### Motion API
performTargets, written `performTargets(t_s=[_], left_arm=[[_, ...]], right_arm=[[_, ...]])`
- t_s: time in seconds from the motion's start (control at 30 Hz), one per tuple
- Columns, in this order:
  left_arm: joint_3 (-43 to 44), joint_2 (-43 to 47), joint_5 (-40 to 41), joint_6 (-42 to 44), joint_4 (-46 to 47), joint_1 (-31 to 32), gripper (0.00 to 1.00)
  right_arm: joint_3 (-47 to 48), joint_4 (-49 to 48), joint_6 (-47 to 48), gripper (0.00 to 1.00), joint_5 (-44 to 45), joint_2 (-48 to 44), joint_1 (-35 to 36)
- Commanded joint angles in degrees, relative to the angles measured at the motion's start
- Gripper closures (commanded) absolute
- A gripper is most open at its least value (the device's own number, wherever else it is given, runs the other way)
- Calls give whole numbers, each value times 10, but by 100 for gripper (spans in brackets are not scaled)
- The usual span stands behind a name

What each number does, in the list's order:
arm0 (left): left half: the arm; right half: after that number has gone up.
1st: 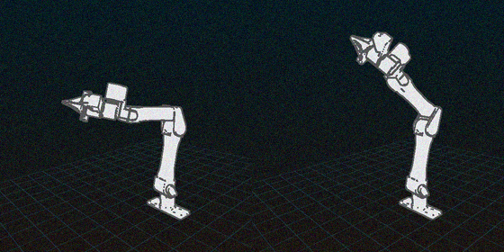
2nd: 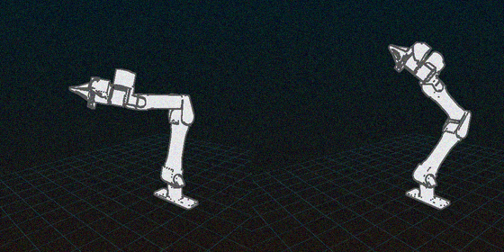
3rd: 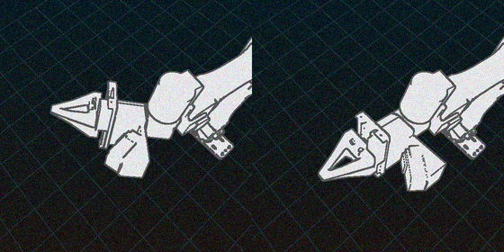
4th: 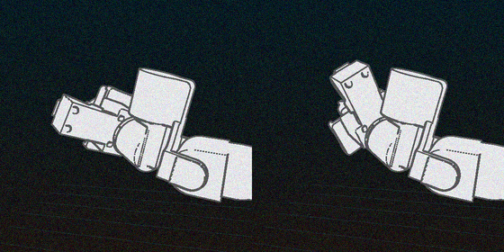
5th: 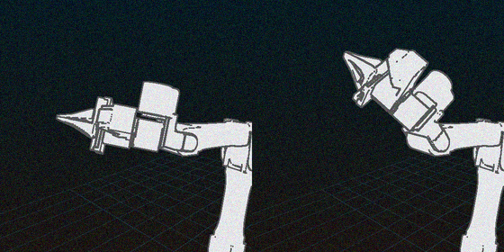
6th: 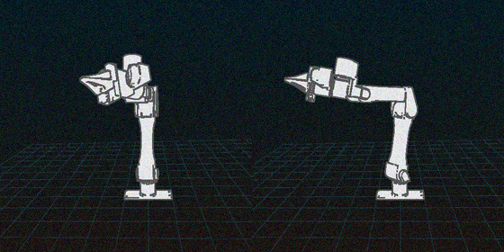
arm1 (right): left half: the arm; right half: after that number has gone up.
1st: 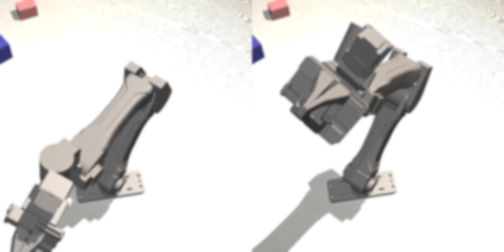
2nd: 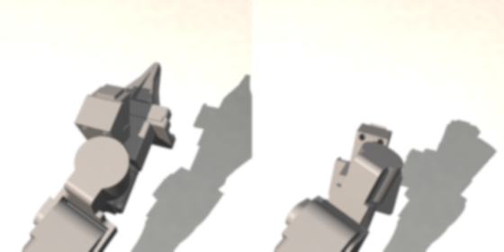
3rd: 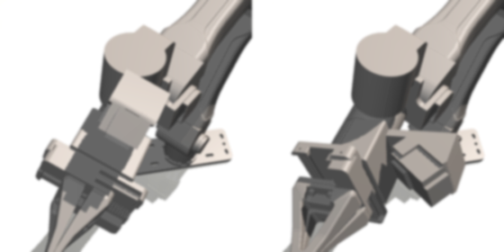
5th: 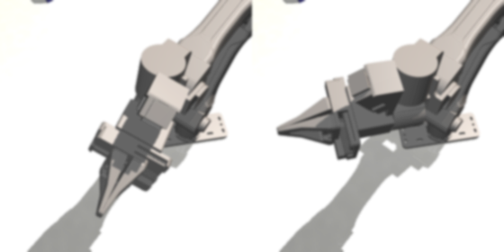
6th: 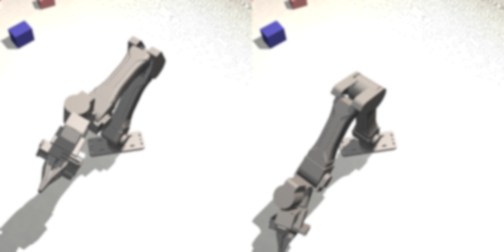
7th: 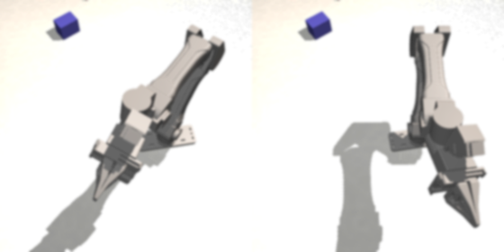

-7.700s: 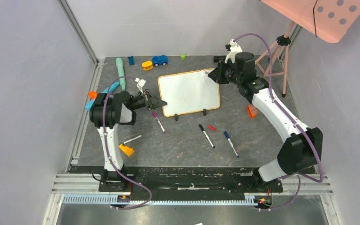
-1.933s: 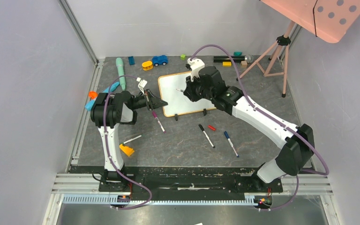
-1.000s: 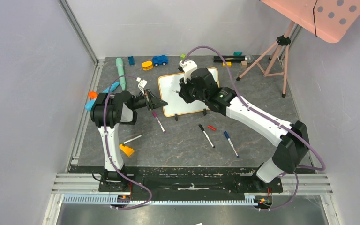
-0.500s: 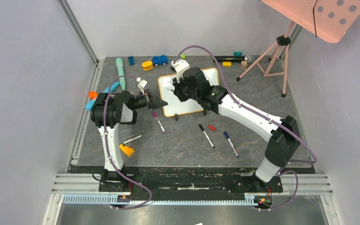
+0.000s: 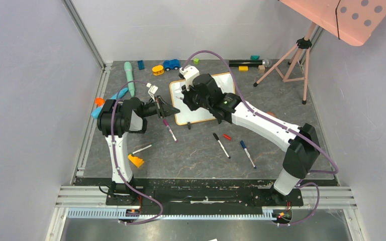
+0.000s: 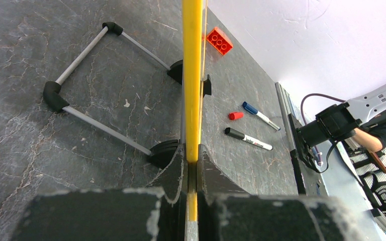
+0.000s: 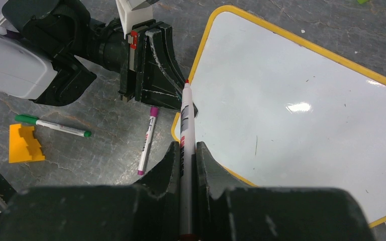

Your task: Write a sentence on the whiteboard

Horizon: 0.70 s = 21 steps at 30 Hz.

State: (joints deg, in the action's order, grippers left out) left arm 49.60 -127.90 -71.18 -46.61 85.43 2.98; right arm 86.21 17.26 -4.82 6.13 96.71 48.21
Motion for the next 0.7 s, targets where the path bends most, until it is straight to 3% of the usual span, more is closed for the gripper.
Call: performTargets(t_s=[0.0,0.67], left_arm=[[1,-11,-38,19,38,12,98],[2,-12,-41,19,38,12,98]], right_arm=[[33,-22,8,100,3,4,1],[19,-44,-9,100,11,-1,1]])
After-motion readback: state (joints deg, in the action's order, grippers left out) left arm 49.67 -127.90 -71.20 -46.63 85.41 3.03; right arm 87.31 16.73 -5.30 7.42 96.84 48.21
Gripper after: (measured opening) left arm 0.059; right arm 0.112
